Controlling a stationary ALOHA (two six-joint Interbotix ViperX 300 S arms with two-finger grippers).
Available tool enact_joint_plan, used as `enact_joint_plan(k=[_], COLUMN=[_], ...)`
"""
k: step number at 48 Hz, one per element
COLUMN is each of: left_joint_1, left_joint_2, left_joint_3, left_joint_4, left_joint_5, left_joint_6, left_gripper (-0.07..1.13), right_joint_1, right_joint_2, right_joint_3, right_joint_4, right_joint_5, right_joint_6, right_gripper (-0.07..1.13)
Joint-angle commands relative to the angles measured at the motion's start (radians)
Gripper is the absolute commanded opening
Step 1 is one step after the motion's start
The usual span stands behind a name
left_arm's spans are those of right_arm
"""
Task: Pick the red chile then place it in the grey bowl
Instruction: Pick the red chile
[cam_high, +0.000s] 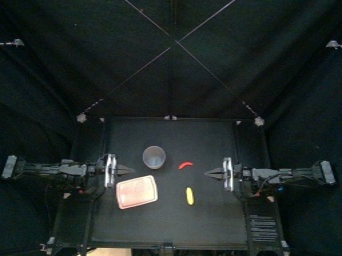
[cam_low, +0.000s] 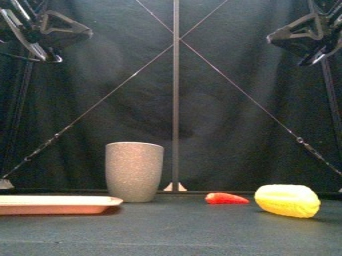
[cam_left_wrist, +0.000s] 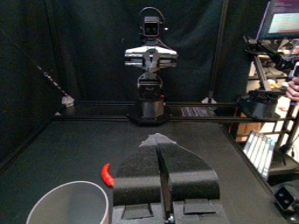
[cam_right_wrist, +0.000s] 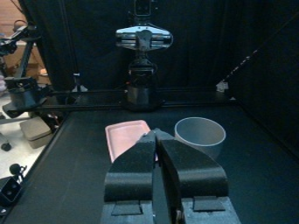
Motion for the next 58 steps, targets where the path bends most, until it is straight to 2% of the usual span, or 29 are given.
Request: enact_joint_plan(k=[1, 6, 12, 21, 24, 32, 38, 43, 47, 58], left_joint_1=[0.021, 0.032, 0.035, 0.035, 0.035, 0.035, 0.037, 0.035, 0.037, 0.037], left_joint_2=[-0.002, -0.005, -0.005, -0.006, -0.008, -0.009, -0.011, -0.011, -0.012, -0.014], left_joint_3=[0.011, 0.014, 0.015, 0.017, 0.017, 0.018, 0.018, 0.018, 0.018, 0.020], left_joint_4=[0.000, 0.000, 0.000, 0.002, 0.000, 0.002, 0.002, 0.002, 0.002, 0.003], left_joint_5=[-0.003, -0.003, -0.003, -0.002, -0.003, -0.002, 0.002, 0.002, 0.003, 0.005], left_joint_6=[0.003, 0.002, 0.002, 0.002, 0.003, 0.003, 0.003, 0.003, 0.003, 0.003], left_gripper=[-0.06, -0.03, -0.03, -0.03, -0.03, -0.03, -0.03, -0.03, -0.03, -0.03], right_joint_1=[-0.031, -0.086, -0.146, -0.175, -0.173, -0.163, -0.169, -0.183, -0.193, -0.239], right_joint_2=[0.054, 0.161, 0.348, 0.592, 0.670, 0.857, 0.951, 0.999, 1.025, 1.066], right_joint_3=[-0.048, -0.104, -0.221, -0.388, -0.440, -0.571, -0.635, -0.673, -0.690, -0.693], right_joint_4=[0.012, 0.014, -0.002, -0.101, -0.143, -0.224, -0.232, -0.236, -0.230, -0.232], right_joint_5=[0.008, 0.080, 0.253, 0.483, 0.549, 0.704, 0.778, 0.836, 0.873, 0.888], right_joint_6=[0.006, 0.017, 0.014, 0.009, 0.009, 0.008, 0.008, 0.003, 0.000, 0.000], right_gripper=[0.00, 0.05, 0.07, 0.13, 0.20, 0.52, 0.76, 0.90, 0.96, 0.96])
